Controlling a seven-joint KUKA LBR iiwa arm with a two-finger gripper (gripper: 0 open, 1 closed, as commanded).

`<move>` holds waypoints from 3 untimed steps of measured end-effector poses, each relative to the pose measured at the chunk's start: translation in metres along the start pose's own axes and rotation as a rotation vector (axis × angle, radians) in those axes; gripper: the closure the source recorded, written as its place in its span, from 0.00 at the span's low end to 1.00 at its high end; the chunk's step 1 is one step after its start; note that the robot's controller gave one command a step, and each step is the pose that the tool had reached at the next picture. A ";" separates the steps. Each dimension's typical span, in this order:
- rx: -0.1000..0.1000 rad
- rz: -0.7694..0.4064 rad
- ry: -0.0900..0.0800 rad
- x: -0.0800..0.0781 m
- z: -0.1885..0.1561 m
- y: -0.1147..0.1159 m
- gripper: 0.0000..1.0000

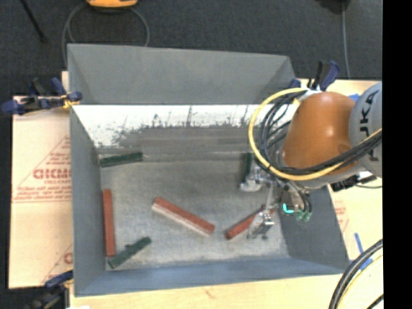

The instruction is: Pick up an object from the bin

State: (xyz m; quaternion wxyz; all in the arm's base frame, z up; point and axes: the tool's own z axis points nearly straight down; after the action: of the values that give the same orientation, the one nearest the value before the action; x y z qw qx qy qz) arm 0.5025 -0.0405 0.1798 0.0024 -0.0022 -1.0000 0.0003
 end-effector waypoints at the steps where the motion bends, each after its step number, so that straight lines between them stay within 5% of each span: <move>1: 0.001 -0.001 -0.008 -0.002 -0.004 0.000 0.00; 2: 0.000 -0.143 -0.015 0.010 0.100 -0.028 1.00; 3: 0.001 -0.143 -0.015 0.010 0.100 -0.028 1.00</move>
Offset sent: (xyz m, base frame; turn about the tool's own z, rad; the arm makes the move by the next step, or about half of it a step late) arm -0.0160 -0.0279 -0.1098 -0.1410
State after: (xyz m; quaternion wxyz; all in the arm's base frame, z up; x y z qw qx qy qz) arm 0.4923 -0.0687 0.0797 -0.0049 0.0695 -0.9976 0.0004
